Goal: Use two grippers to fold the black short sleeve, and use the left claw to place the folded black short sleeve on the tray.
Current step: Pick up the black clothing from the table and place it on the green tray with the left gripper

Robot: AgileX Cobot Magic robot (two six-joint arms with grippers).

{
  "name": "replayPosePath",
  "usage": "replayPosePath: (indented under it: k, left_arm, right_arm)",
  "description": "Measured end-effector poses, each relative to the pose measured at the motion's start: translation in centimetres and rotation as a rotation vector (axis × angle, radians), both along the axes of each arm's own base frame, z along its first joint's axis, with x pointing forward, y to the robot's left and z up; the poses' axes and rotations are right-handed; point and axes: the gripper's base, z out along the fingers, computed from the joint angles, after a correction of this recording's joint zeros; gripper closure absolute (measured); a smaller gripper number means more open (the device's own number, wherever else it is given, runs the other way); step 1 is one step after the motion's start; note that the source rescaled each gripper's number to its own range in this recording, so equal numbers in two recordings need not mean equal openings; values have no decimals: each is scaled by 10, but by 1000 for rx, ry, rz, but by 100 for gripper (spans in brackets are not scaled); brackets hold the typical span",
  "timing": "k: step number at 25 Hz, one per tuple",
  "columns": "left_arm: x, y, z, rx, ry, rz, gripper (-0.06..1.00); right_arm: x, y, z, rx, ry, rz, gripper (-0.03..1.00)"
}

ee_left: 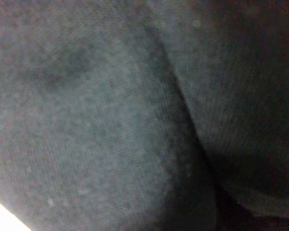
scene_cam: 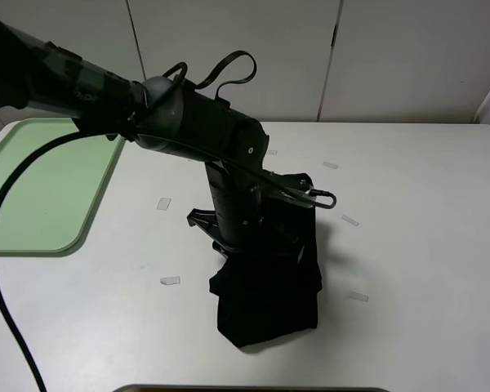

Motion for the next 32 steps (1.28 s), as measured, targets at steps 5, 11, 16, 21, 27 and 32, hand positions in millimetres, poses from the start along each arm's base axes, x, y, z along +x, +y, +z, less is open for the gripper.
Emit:
replayPosePath:
  k: [5,11,16,21,27,32]
  left_arm:
    - [2,13,13,131,-30,-94,69]
    - [16,33,34,233,-94,-136,69]
    - [38,63,45,244,-88,-84,69]
    - [62,103,46,275,-42,-10,69]
    - [82,151,51,298,6,77,69]
    - [93,188,68,280,-15,168,69]
  right_arm:
    - [0,0,0,0,0,0,-3]
    - [0,0,0,0,0,0,-3]
    - [0,0,0,0,0,0,-3]
    - [0,0,0,0,0,0,-3]
    - [0,0,0,0,0,0,-3]
    - [0,0,0,0,0,0,-3]
